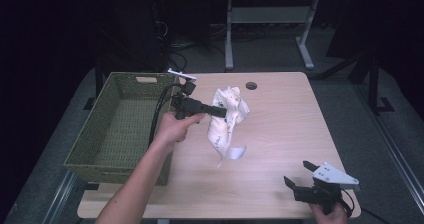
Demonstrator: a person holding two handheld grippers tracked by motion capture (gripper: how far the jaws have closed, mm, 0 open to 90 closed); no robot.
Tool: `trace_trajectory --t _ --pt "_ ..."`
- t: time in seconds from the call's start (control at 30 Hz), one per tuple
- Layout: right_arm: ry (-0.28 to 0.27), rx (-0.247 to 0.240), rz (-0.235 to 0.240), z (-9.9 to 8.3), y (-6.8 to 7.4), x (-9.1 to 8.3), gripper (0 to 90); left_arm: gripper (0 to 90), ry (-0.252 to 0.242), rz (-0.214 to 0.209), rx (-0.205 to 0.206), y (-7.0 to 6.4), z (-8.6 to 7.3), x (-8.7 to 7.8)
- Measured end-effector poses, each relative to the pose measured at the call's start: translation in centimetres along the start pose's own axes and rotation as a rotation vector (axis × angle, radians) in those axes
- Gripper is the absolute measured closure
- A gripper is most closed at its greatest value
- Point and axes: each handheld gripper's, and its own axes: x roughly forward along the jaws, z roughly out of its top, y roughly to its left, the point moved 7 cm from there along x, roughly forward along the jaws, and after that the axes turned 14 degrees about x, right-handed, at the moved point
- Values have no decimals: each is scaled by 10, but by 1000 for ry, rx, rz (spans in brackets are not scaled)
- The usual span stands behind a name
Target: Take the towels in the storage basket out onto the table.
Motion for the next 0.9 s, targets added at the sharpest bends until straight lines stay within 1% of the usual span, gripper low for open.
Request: trace_trajectory --t 0.23,0.33,0.4,0.43,0.5,0.63,0.7,0.73,0.83,0.9 --pt "-5 -3 4 0 0 -1 138 730 8 6 -6 5 1 17" --pt "-8 0 6 1 0 -1 137 729 2 12 -12 8 2 24" --pt "-9 0 7 1 0 -1 138 728 -2 8 -15 10 2 27" --pt "-11 -2 7 1 0 -1 137 727 -3 6 -24 10 2 30" --pt "-10 0 8 1 -1 -1 138 727 0 14 -20 12 2 34" --pt "-13 1 9 1 -2 -2 137 727 -1 16 -28 14 3 41" --pt "-11 3 10 1 -2 -1 138 725 2 24 -29 16 2 45" --pt "-11 3 11 1 -1 -1 137 723 4 39 -32 18 2 48" --pt "-13 0 12 1 -1 -1 138 719 8 54 -43 23 1 54" --pt "-14 -1 14 2 -1 -2 137 718 13 74 -49 27 0 59"
